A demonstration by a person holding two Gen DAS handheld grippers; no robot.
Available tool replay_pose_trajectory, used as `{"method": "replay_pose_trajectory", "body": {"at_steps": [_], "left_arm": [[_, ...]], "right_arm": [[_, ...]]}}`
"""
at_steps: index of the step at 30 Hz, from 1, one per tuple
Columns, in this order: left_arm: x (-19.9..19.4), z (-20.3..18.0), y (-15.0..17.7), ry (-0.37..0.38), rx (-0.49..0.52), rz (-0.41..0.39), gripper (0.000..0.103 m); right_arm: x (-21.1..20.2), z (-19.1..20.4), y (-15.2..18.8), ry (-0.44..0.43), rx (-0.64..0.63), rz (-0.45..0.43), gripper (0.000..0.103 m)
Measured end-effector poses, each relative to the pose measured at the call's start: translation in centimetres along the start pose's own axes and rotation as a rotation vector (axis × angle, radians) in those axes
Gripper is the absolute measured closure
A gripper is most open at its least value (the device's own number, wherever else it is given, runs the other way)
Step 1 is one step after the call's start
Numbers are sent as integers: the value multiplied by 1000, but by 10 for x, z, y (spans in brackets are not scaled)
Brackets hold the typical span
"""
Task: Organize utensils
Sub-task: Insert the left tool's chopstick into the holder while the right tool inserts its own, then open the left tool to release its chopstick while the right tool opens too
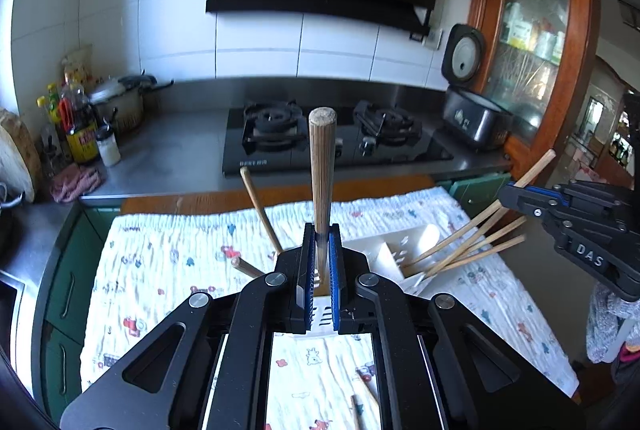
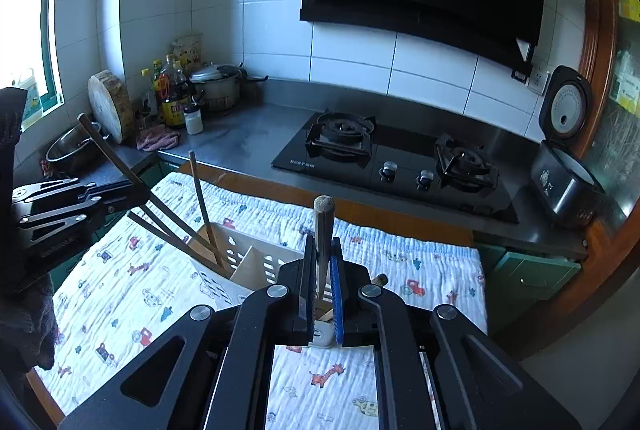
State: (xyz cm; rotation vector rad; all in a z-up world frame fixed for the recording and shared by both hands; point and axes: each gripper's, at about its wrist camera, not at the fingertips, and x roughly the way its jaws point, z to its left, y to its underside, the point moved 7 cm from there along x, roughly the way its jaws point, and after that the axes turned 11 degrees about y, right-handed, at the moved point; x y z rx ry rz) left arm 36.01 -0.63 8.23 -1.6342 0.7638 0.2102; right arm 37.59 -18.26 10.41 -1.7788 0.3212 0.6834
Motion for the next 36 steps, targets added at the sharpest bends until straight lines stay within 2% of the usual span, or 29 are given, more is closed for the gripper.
{"method": "replay_pose_trajectory", "body": {"at_steps": [10, 19, 21, 23, 25, 30, 31, 33, 34, 36], "left_arm": [[30, 16, 18, 9, -50, 85, 97], [39, 16, 22, 5, -51, 101, 97], [38, 16, 21, 6, -50, 96, 96], [35, 14, 20, 12, -50, 88, 93], [31, 12, 18, 14, -45, 79, 89], [16, 7, 17, 19, -44, 52, 88], [12, 5, 17, 22, -44, 46, 88], [0, 3, 17, 25, -43, 27, 81], [-7, 2, 18, 25, -43, 13, 74], [-22, 0, 21, 28, -38, -11, 72]], "right_arm": [[26, 10, 15, -3, -16, 57, 96], [32, 11, 20, -3, -8, 64, 96], [30, 10, 19, -6, -5, 54, 93], [27, 10, 17, -4, -5, 42, 83], [22, 9, 17, 3, -6, 25, 78], [2, 7, 12, 18, -7, -18, 66], [-3, 6, 12, 20, -6, -29, 61], [-15, 6, 12, 24, -7, -50, 56], [-21, 5, 13, 24, -6, -60, 54], [-34, 5, 19, 24, -2, -83, 47]]}}
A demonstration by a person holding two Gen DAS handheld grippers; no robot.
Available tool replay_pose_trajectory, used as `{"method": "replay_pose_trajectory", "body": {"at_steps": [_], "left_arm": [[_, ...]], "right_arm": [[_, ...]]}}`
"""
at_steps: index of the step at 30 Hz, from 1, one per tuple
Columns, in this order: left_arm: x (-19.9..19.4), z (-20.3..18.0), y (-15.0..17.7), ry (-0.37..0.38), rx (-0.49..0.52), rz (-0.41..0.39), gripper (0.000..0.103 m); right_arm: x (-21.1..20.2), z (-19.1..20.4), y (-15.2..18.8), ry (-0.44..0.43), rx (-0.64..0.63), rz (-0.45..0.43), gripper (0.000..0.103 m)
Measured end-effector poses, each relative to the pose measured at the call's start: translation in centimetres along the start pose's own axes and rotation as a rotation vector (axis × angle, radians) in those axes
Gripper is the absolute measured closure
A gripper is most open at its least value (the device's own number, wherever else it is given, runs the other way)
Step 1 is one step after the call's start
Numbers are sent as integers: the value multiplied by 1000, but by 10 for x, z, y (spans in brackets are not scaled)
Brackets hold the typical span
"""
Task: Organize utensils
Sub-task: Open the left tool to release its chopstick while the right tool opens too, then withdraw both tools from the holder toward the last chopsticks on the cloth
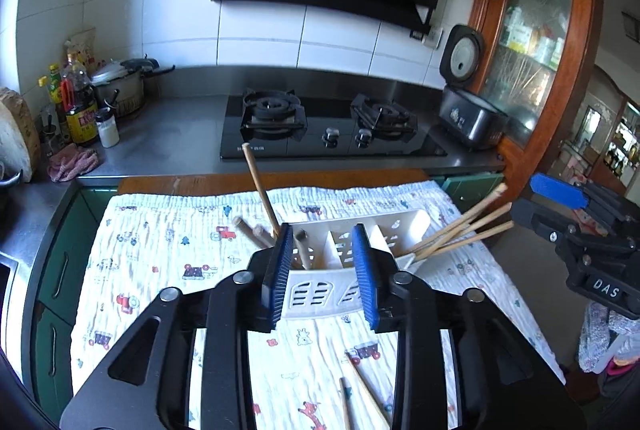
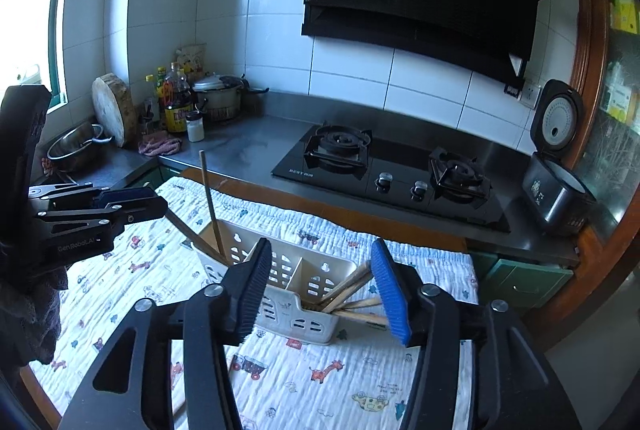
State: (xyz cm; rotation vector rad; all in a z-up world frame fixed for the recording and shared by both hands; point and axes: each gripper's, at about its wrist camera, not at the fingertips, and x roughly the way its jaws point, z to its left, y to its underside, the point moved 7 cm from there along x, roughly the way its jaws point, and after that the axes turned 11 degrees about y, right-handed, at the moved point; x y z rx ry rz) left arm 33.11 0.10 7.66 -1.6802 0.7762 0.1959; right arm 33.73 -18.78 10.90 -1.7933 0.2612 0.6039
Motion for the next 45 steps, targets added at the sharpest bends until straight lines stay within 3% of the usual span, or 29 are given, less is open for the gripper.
{"method": "replay_pose_trajectory", "body": {"at_steps": [3, 5, 9, 11, 16, 23, 39, 45], "left_arm": [[-20, -4, 11, 4, -2, -24, 72], [-34, -4, 21, 6, -7, -36, 61], [-58, -4, 44, -8, -11, -61, 56], [-68, -2, 57, -9, -21, -67, 47], [-85, 3, 90, -44, -34, -75, 37], [-96, 18, 140, -63, -97, -55, 26], [-106, 48, 227, -165, -209, 11, 22], [-107, 54, 246, -189, -228, 32, 22]], "right_arm": [[-17, 1, 12, -8, 10, -19, 40], [-24, 5, 23, -15, 11, -16, 35], [-37, 16, 48, -23, 2, -9, 27], [-40, 24, 60, -23, -4, 0, 22], [-44, 45, 93, -18, -31, 23, 17], [-46, 72, 139, -68, -21, 73, 16], [-38, 109, 235, -150, 70, 223, 16], [-37, 121, 256, -150, 80, 250, 29]]}}
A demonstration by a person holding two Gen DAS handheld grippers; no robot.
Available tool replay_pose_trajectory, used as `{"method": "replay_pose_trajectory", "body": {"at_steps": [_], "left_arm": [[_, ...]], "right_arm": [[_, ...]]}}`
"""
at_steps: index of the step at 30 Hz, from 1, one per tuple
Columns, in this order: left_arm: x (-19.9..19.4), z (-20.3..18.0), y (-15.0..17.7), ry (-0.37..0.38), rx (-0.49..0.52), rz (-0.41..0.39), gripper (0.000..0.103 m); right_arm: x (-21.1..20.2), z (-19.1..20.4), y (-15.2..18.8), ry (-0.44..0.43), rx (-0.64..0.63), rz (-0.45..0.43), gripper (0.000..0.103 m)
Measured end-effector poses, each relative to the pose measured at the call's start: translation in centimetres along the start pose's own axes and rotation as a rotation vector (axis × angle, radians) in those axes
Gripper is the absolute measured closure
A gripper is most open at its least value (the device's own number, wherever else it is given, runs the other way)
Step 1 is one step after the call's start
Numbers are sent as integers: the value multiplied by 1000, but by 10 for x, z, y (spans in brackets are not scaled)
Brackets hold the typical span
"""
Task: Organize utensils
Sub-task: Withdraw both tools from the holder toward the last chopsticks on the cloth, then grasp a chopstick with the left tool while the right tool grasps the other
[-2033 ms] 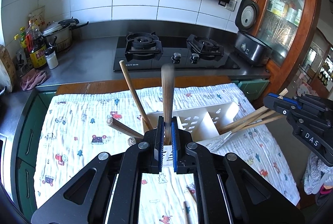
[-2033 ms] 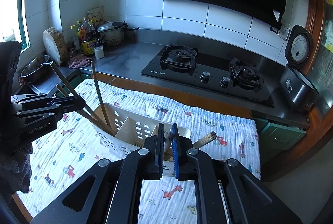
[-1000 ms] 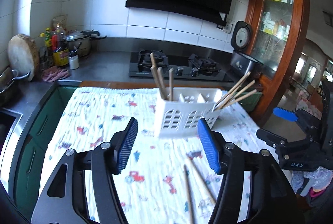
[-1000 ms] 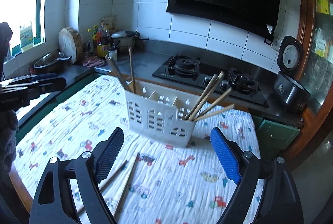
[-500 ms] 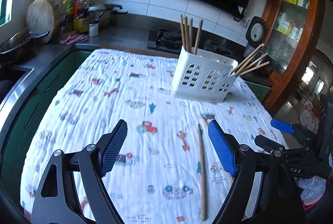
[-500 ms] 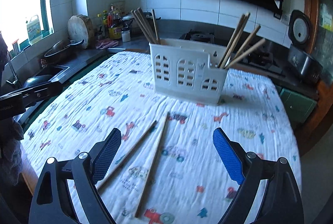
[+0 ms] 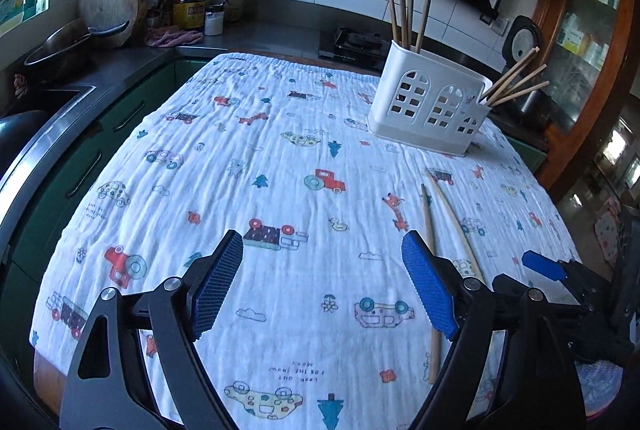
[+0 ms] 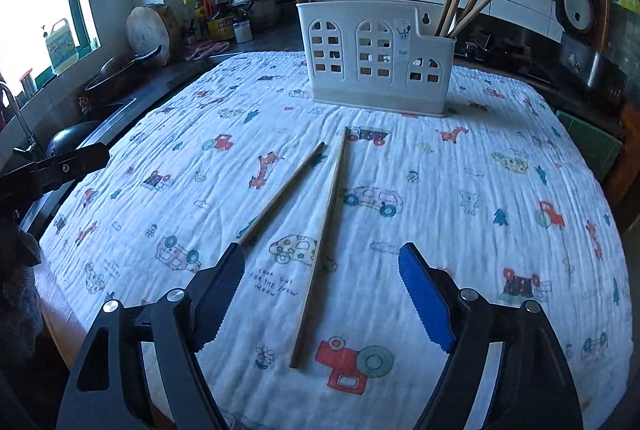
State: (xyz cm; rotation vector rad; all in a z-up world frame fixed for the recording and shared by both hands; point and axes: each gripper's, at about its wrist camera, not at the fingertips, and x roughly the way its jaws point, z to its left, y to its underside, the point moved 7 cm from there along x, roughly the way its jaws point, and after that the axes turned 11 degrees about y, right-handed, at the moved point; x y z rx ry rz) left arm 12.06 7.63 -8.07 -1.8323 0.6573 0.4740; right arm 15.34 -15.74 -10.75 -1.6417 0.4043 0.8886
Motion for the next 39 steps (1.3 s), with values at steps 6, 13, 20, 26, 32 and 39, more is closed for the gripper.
{"method": "replay_pose_trajectory", "body": {"at_steps": [6, 13, 20, 26, 32, 39], "left_arm": [[-3, 9, 6, -15, -16, 2, 22], [-3, 10, 13, -14, -18, 7, 22], [-3, 9, 20, -12, -18, 16, 23], [-1, 4, 24, -6, -6, 24, 27], [5, -9, 34, 20, 13, 53, 35], [16, -38, 51, 101, 61, 109, 39]], "right_arm": [[11, 9, 12, -27, 26, 41, 49], [19, 11, 13, -42, 61, 63, 69], [28, 8, 14, -24, 82, 86, 81], [33, 6, 16, 3, 86, 100, 88], [33, 5, 16, 40, 76, 92, 95], [27, 1, 14, 36, 88, 74, 96]]}}
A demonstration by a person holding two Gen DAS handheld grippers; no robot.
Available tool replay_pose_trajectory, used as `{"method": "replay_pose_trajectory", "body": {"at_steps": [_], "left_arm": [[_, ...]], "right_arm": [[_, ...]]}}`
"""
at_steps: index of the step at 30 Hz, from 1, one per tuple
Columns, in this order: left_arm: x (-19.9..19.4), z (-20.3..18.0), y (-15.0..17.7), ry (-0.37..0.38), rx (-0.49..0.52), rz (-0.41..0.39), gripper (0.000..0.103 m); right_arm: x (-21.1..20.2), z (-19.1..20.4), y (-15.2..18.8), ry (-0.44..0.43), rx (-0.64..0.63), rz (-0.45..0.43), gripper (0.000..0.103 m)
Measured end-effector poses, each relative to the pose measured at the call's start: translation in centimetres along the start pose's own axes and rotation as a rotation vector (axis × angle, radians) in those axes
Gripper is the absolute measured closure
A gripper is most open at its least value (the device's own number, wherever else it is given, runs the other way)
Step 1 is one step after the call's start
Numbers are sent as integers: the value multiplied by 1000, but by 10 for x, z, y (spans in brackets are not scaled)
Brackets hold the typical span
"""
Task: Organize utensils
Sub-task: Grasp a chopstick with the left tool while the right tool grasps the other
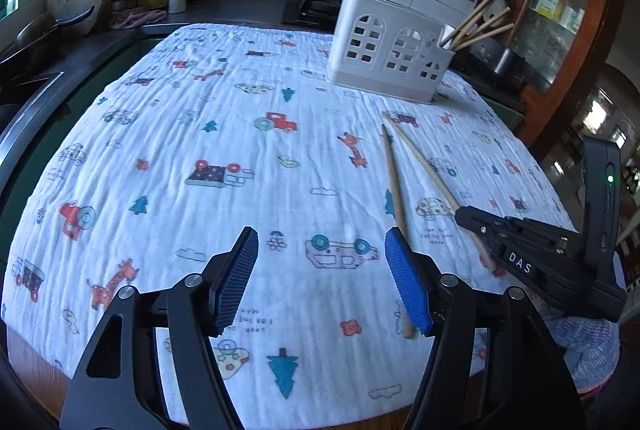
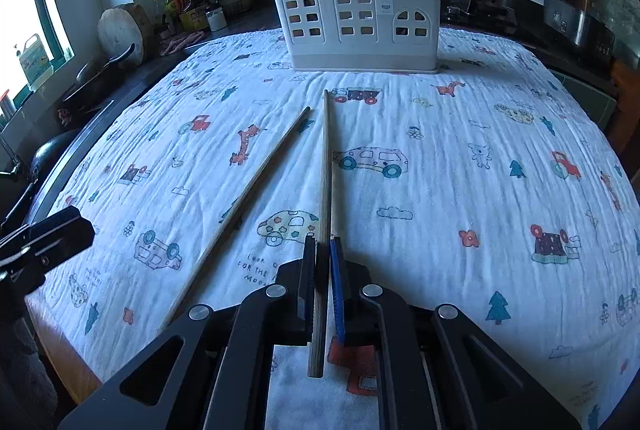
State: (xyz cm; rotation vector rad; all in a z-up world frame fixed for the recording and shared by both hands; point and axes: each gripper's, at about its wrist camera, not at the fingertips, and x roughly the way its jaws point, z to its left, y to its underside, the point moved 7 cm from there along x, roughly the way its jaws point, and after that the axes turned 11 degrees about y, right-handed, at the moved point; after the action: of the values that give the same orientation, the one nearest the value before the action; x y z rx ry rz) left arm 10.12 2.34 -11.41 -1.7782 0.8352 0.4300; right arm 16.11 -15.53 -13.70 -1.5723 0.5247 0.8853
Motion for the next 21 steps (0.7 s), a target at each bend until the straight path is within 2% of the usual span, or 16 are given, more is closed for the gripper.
{"method": "replay_pose_trajectory", "body": {"at_steps": [6, 14, 17, 21], "left_arm": [[20, -26, 12, 59, 35, 62, 44], [43, -40, 22, 107, 33, 119, 74], [50, -42, 23, 111, 29, 133, 81], [56, -43, 24, 107, 30, 148, 83]], "right_arm": [[-17, -10, -8, -6, 9, -44, 96], [-44, -24, -21, -15, 32, -114, 96], [-53, -28, -25, -18, 33, -138, 96], [-61, -32, -31, -21, 39, -160, 96]]}}
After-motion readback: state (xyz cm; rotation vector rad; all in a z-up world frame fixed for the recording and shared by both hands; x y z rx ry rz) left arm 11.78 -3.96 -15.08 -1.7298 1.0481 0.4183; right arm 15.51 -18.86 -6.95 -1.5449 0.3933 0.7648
